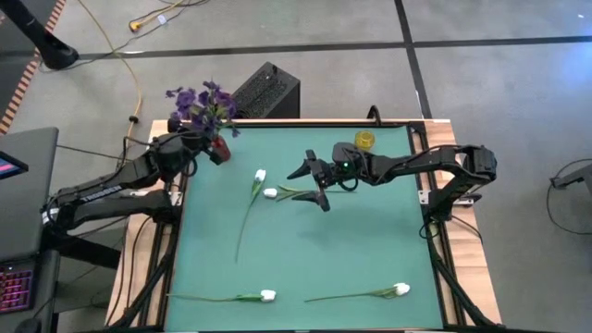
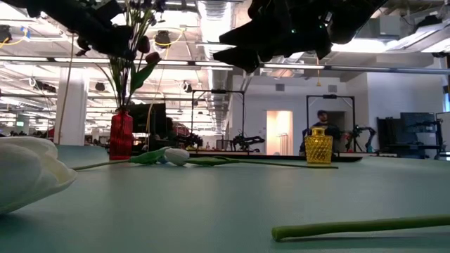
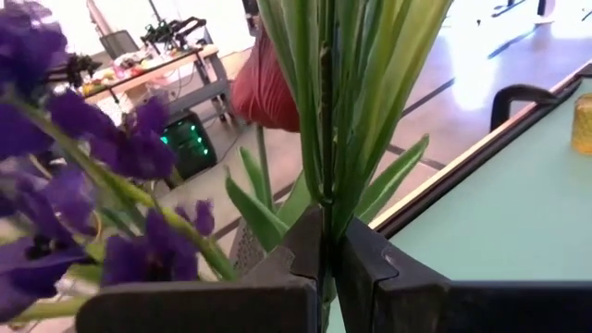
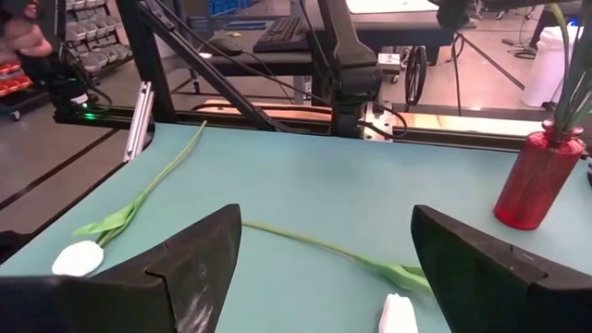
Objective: Sort flowers into vase by color
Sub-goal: Put the violet flowers into the red vase
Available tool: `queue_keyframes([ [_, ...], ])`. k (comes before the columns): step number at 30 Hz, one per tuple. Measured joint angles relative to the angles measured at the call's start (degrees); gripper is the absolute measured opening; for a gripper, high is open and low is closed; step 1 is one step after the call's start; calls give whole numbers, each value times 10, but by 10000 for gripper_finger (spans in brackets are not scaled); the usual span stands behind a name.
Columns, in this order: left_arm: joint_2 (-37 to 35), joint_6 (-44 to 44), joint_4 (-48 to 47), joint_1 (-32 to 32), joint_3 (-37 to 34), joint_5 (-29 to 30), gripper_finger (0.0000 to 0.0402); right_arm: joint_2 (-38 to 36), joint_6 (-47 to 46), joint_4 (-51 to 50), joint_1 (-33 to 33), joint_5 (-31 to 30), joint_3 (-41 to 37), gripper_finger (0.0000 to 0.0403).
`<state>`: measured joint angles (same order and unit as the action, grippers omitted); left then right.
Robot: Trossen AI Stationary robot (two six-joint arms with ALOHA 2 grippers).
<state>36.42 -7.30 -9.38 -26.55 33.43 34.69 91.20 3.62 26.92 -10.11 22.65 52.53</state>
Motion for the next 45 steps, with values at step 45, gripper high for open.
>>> queue_keyframes([
  [45, -19, 194, 9, -8, -104, 55, 0, 0, 9, 1, 0, 0, 0, 341],
])
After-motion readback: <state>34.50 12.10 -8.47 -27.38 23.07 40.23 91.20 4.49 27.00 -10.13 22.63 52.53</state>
